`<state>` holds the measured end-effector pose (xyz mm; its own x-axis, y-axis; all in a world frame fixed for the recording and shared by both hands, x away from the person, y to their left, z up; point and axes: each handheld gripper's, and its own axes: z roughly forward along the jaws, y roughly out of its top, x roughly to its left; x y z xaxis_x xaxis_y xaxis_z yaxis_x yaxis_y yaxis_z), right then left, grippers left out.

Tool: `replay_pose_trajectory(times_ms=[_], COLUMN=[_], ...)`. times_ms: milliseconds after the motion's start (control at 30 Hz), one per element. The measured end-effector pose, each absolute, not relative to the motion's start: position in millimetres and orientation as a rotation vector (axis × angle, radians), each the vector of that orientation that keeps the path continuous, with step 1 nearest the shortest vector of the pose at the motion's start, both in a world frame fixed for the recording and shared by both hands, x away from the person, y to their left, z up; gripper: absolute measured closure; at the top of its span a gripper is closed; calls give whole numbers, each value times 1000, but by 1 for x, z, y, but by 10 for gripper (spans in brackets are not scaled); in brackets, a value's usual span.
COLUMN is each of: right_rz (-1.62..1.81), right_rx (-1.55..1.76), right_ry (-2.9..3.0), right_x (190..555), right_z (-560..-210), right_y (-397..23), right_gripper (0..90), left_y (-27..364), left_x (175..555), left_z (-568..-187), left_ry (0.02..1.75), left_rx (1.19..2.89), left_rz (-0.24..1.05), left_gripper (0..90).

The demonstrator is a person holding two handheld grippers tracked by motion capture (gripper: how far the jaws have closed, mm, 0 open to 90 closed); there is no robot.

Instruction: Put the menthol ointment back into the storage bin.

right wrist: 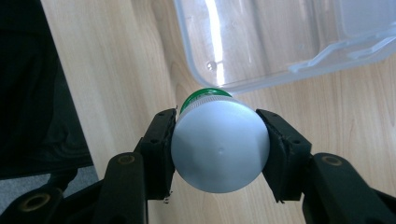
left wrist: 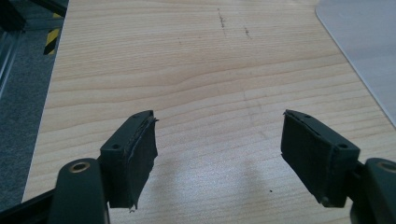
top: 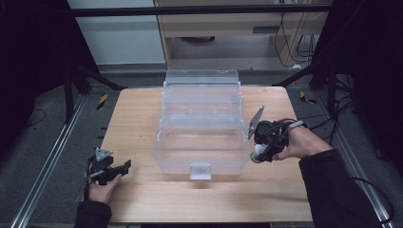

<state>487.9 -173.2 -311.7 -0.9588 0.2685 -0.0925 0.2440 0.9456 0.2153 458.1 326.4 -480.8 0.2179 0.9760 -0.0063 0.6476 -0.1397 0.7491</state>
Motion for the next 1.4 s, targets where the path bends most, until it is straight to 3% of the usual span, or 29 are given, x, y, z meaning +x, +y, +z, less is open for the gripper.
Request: replay_pose_trajectory(times_ms=[600,1400], right_rz=[320,295], right_rx=[383,384], right_ry=[2978,2987], right_x=[514,530], right_z=[-314,-354], right_y=[-149,-133], right_gripper=[502,502], left_y=[327,326], left_x=[458,459], left_z=[-480,-481], left_ry=[1500,1498], left_rx=[1860,1865], left_rz=[669,671], left_gripper=[264,264])
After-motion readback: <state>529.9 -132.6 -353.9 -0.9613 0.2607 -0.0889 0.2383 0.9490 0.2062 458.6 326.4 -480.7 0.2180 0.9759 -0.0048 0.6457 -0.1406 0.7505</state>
